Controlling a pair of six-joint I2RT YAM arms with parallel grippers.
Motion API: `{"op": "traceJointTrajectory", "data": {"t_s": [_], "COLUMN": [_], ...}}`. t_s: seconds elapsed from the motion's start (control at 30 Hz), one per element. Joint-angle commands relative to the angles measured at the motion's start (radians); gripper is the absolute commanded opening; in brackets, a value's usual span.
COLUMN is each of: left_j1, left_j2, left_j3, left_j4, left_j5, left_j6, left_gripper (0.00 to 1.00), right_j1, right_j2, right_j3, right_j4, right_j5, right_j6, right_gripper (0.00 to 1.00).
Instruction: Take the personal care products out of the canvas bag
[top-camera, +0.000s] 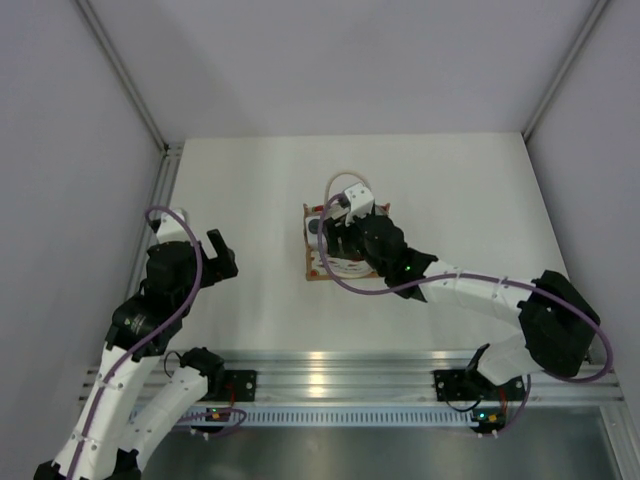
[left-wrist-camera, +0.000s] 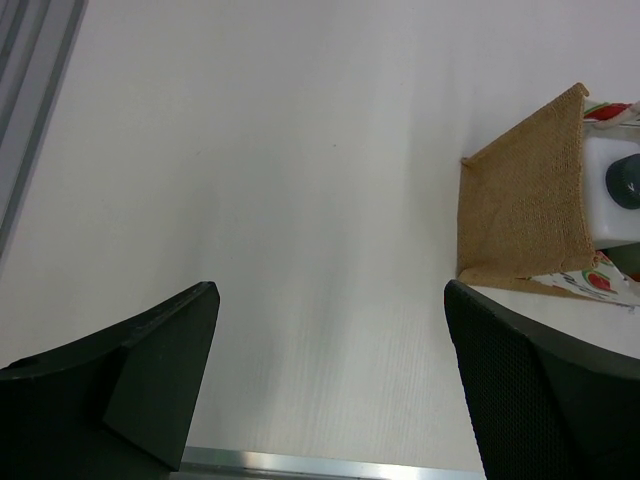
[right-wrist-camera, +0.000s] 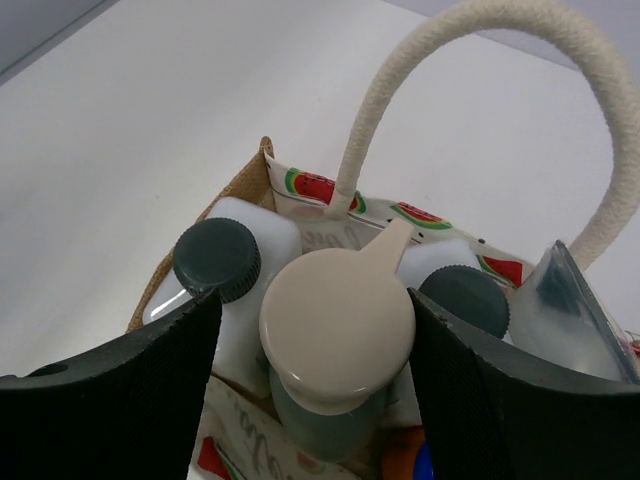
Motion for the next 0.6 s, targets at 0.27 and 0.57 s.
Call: {"op": "traceJointTrajectory", "data": {"t_s": [0.27, 0.57], "left_j1": [-0.002, -0.002], "left_j2": [0.004, -0.036], "left_j3": [-0.009, -0.013], "left_j4": [0.059, 0.061], "left_j5": [0.018, 0.014], "left_j6": [0.011, 0.008], "left_gripper": [0.99, 0.99], "right_j1": [0.002, -0.004], "right_j2": [0.045, 0.088], "right_j3": [-0.049, -0.06], "right_j4": [0.204, 0.314], "right_j5": [0.059, 0.066], "right_j6": [0.01, -0.036], "right_gripper": [0.67, 0.62]}}
